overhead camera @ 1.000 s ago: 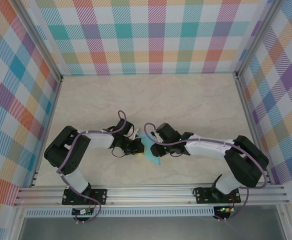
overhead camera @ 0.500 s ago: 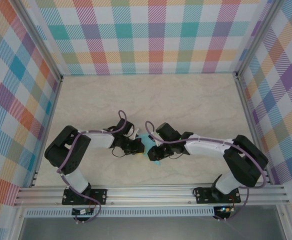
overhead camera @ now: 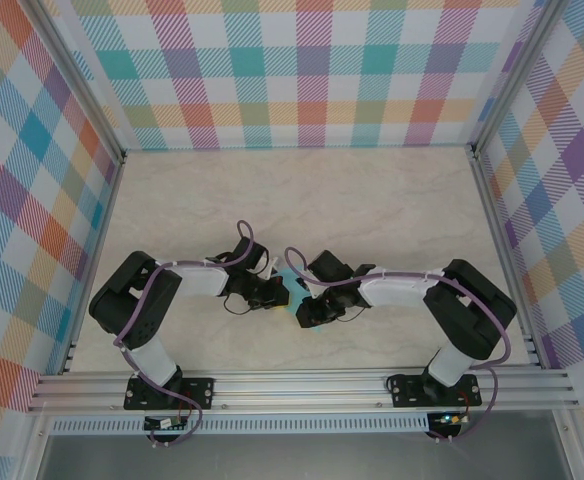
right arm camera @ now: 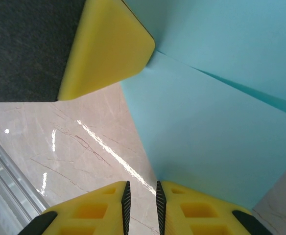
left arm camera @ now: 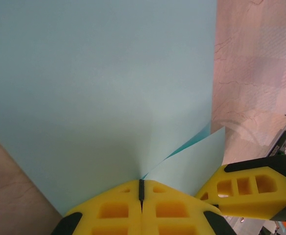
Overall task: Fold a paper plane with a square sheet of paper (fold left side to right side)
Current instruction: Third fold the triangle at the center of the table.
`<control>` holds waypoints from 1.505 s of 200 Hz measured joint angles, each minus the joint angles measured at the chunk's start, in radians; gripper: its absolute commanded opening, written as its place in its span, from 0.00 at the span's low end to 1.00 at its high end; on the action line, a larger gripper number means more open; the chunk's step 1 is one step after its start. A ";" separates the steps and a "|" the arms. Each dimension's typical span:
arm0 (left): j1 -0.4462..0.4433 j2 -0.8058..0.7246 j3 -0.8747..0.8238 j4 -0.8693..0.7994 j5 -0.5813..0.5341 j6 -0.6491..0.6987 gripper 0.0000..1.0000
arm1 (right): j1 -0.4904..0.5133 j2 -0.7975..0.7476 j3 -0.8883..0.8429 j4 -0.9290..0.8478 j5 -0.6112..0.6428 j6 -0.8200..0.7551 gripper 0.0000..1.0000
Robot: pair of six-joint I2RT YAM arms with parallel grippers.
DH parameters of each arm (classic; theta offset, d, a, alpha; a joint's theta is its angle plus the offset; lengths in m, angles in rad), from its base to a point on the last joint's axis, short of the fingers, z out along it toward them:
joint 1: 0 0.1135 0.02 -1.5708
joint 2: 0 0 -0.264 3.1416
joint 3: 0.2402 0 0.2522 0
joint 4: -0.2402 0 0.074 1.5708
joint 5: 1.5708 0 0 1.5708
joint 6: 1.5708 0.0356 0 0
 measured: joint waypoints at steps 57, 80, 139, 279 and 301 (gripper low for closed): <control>0.000 0.000 0.000 0.000 0.000 0.000 0.00 | 0.000 0.001 0.000 -0.025 0.024 0.000 0.19; 0.000 0.000 0.000 0.000 0.000 0.001 0.00 | 0.000 -0.003 -0.012 -0.023 0.029 0.010 0.16; 0.000 0.001 0.006 -0.011 -0.003 0.005 0.00 | 0.000 -0.113 -0.117 -0.056 0.038 0.053 0.15; -0.003 0.001 0.020 -0.037 -0.012 0.008 0.00 | 0.005 -0.063 0.019 -0.128 0.045 0.121 0.10; -0.005 0.000 0.021 -0.038 -0.015 0.008 0.00 | 0.005 -0.022 0.019 -0.127 0.046 0.141 0.10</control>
